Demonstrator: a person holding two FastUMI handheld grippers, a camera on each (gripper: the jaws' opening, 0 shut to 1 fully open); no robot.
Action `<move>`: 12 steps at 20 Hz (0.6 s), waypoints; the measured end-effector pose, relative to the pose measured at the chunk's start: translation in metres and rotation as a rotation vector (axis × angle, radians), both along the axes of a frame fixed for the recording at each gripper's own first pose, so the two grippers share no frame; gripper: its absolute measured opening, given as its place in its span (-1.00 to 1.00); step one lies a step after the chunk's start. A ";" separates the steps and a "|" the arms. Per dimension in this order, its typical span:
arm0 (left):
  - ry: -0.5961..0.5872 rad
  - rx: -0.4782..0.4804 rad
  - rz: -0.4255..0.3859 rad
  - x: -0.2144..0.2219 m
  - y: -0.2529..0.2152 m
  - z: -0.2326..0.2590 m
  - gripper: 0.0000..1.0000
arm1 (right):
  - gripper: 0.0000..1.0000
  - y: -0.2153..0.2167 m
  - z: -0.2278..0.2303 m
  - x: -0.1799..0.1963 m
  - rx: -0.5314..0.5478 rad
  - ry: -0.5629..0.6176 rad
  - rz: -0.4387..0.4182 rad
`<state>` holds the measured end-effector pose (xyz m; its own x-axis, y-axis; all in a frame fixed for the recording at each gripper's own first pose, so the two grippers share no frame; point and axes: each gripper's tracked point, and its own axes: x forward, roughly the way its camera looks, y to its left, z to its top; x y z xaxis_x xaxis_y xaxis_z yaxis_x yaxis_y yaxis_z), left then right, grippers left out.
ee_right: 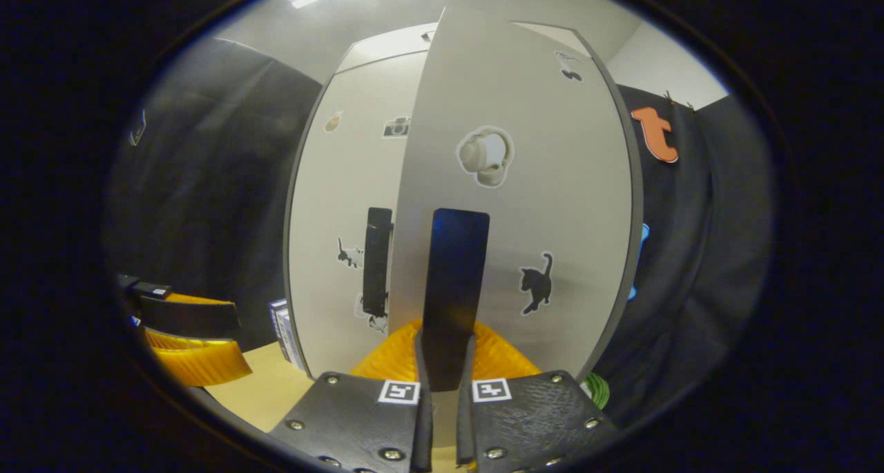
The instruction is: Open the right door of the double-door shoe cabinet with the right hand, and open the left door with the left hand.
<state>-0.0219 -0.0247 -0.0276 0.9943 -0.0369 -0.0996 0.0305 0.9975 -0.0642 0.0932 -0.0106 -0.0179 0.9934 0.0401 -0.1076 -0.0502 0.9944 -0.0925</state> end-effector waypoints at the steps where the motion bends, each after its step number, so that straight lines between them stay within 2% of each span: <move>1: -0.004 0.000 0.009 -0.001 -0.005 0.000 0.89 | -0.73 -0.003 0.001 -0.005 0.005 0.000 0.012; 6: -0.020 0.014 0.051 -0.007 -0.032 -0.001 0.89 | -0.73 -0.018 0.005 -0.033 0.015 -0.003 0.057; 12: 0.007 0.042 0.053 -0.012 -0.073 -0.014 0.89 | -0.73 -0.043 0.008 -0.060 0.040 0.005 0.076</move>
<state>-0.0337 -0.0974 -0.0411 0.9941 0.0200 -0.1069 -0.0225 0.9995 -0.0219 0.0330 -0.0536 -0.0094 0.9867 0.1202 -0.1090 -0.1265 0.9906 -0.0525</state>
